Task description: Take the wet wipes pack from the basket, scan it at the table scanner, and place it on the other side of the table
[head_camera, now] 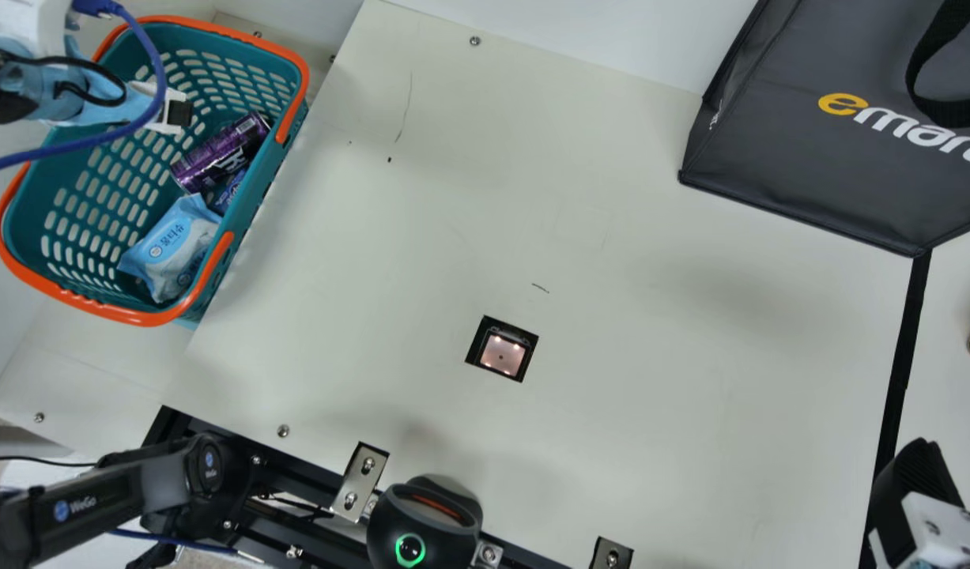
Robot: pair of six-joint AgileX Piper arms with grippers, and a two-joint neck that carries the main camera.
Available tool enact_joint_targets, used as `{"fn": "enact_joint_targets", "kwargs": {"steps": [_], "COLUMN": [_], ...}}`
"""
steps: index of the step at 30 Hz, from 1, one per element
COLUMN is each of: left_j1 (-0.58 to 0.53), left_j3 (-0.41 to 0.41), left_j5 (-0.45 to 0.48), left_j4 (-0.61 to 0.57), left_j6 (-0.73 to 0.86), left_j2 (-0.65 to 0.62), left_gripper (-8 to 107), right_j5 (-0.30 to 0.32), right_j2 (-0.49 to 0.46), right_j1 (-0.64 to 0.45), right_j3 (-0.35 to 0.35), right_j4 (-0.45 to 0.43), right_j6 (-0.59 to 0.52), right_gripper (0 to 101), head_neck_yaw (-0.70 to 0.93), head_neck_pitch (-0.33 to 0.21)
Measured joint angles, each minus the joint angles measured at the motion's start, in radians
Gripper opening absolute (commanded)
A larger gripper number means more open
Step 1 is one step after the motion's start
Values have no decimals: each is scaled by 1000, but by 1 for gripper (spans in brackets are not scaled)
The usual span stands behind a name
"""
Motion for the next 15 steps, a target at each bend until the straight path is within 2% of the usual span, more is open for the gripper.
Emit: {"fn": "enact_joint_targets", "kwargs": {"steps": [15], "left_j1": [13], "left_j3": [-33], "left_j5": [-61], "left_j4": [44], "left_j6": [57], "left_j2": [199], "left_gripper": [90], "right_j5": [0], "right_j2": [0], "right_j1": [0], "right_j3": [0], "right_j4": [0], "right_j6": [0], "right_gripper": [95], "head_neck_yaw": [0], "head_neck_pitch": [0]}}
